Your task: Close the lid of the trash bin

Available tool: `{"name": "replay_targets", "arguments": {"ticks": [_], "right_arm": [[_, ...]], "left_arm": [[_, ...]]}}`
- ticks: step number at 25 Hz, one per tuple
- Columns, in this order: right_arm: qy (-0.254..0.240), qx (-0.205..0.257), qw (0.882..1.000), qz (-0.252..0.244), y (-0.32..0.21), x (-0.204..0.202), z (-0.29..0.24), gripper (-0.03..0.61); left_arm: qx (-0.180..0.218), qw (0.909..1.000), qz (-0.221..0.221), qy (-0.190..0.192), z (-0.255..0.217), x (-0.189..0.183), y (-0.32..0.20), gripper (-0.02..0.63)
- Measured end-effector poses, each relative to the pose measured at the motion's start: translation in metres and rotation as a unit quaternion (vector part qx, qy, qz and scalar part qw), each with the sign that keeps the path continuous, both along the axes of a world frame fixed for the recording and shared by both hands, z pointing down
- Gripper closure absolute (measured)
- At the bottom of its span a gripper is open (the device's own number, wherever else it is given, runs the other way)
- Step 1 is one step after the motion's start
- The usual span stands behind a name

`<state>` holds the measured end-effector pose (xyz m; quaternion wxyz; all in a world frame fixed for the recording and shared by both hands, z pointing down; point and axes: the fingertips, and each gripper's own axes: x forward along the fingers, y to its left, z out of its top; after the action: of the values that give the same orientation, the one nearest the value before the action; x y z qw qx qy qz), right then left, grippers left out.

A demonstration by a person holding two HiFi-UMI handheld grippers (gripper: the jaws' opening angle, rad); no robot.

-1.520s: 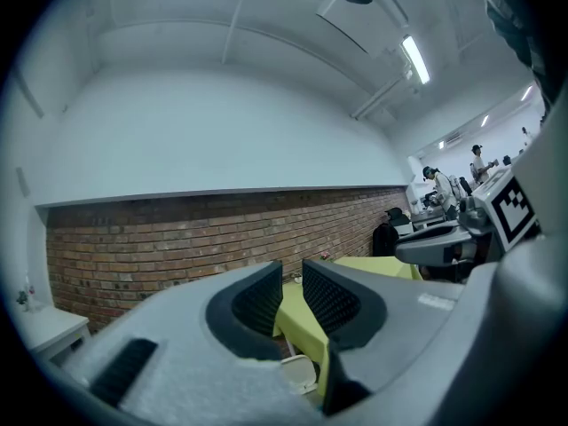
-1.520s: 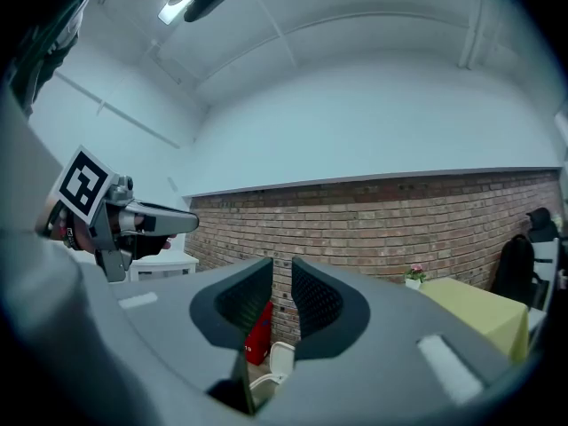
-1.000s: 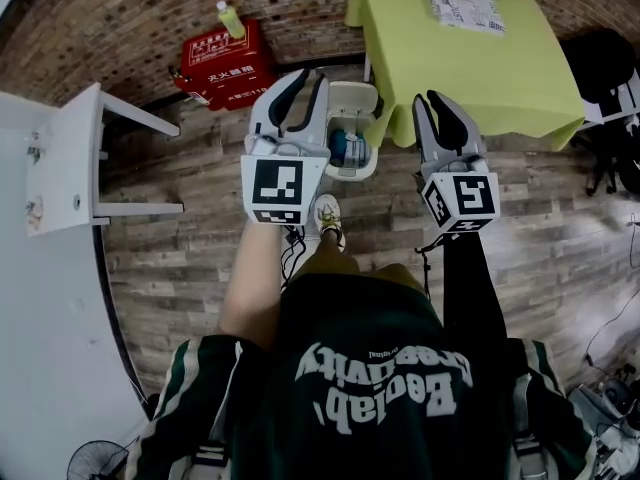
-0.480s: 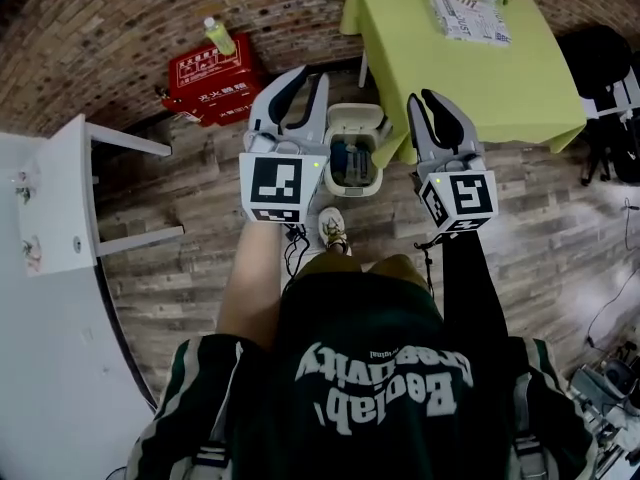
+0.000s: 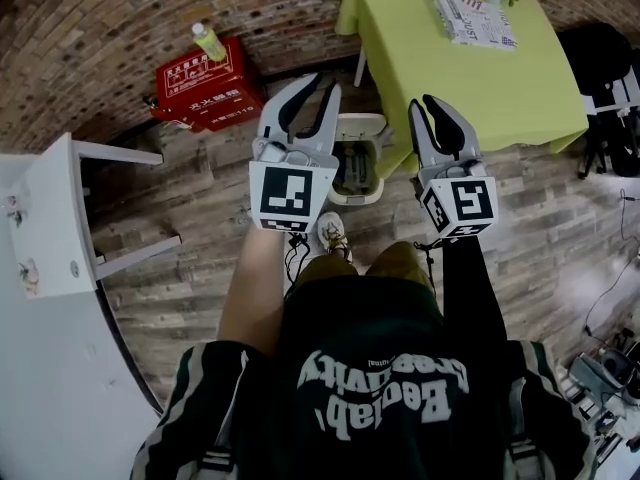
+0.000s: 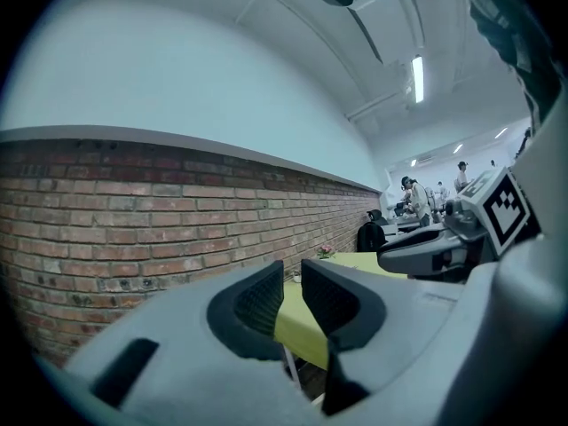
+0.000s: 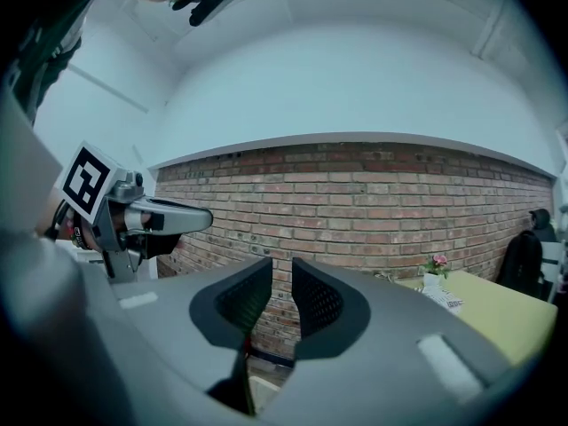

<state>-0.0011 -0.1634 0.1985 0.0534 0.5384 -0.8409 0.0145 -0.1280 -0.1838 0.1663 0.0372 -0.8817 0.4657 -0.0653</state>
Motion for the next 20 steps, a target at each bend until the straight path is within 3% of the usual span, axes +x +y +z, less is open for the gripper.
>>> {"name": "replay_targets", "arguments": {"ticks": [13,20], "right_arm": [[-0.003,-0.029,0.999,-0.022,-0.045,0.026,0.051,0.495],[-0.032,-0.050,0.997,-0.050,-0.085,0.041,0.096,0.492]], "left_arm": [[-0.057,0.9982,0.018,-0.011,0.063,0.048,-0.046,0.552],[-0.119,0.9913,-0.003,-0.057,0.138,0.070,-0.080,0.561]]}}
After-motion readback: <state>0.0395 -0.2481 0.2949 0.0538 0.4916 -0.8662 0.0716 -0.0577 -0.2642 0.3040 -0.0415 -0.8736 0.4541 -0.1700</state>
